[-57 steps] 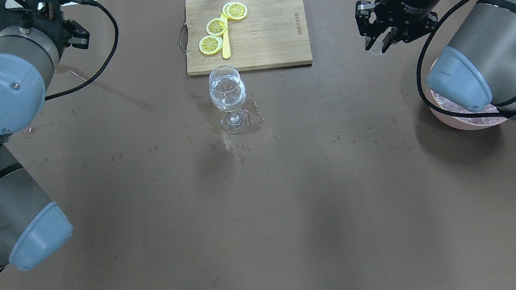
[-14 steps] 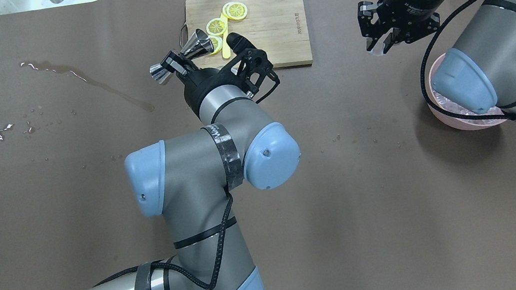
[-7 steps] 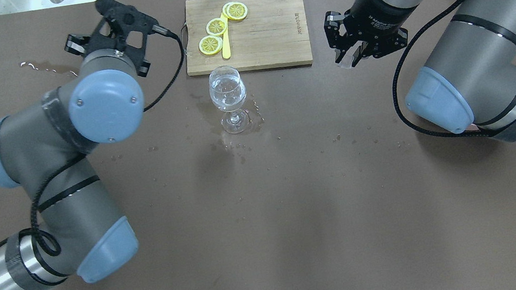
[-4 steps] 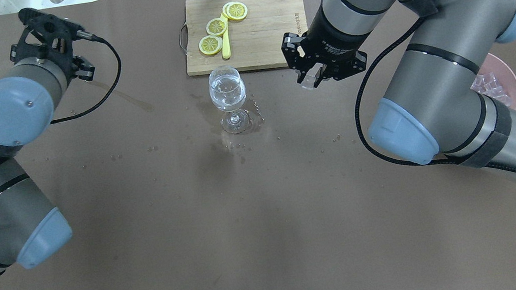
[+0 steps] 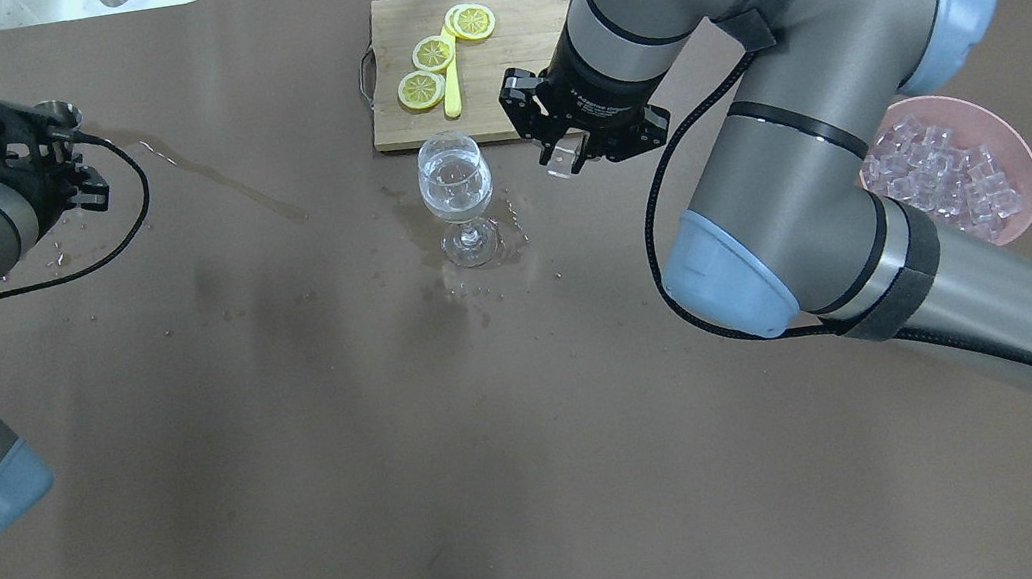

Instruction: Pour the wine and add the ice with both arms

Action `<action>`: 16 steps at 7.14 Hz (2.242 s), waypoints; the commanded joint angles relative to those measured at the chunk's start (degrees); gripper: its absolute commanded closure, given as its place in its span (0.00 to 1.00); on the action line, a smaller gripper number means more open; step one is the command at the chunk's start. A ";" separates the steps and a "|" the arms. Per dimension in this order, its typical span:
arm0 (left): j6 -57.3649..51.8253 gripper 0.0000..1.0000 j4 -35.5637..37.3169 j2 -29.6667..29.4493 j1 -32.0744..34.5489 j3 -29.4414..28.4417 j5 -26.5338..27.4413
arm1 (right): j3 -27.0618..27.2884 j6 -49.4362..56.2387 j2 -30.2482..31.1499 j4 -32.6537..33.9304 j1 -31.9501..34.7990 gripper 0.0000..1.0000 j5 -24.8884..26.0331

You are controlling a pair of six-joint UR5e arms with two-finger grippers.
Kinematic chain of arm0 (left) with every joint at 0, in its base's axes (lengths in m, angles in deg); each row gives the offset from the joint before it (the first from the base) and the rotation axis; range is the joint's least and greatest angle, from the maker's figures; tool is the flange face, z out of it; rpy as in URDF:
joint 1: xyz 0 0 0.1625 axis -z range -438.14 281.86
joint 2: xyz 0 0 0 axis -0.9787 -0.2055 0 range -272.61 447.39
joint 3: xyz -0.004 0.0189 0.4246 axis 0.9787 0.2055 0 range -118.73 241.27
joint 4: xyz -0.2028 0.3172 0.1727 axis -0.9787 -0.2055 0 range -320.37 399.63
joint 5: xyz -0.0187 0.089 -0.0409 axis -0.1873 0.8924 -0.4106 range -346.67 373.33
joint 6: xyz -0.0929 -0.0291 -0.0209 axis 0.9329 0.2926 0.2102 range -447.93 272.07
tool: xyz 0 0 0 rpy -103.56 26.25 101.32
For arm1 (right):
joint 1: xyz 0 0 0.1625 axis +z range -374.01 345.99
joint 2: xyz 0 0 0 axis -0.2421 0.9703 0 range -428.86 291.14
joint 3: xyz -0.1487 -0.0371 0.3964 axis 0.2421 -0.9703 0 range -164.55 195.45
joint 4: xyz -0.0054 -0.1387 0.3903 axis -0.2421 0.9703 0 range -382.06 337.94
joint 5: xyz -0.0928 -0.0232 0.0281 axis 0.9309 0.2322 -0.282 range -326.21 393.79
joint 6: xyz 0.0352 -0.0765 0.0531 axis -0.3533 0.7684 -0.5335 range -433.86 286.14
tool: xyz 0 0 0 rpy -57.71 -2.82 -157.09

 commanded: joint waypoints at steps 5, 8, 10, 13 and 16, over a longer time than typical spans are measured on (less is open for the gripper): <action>1.51 1.00 -20.61 8.71 5.05 -10.61 -8.75 | -6.07 0.19 -2.06 -10.49 1.18 1.00 6.85; 3.18 1.00 -31.26 8.54 6.20 -16.61 -10.70 | -14.33 -1.74 -6.70 -18.79 0.91 1.00 7.92; 6.42 1.00 -39.75 8.72 6.20 -21.42 -10.70 | -14.34 -2.10 -7.07 -20.01 -0.48 1.00 8.36; 9.50 1.00 -49.61 8.80 6.20 -28.11 -10.26 | -14.35 -4.46 -6.90 -20.90 -4.27 1.00 10.38; 12.05 1.00 -53.59 9.60 6.20 -29.53 -7.82 | -13.65 -4.65 -5.68 -20.98 -4.27 1.00 10.38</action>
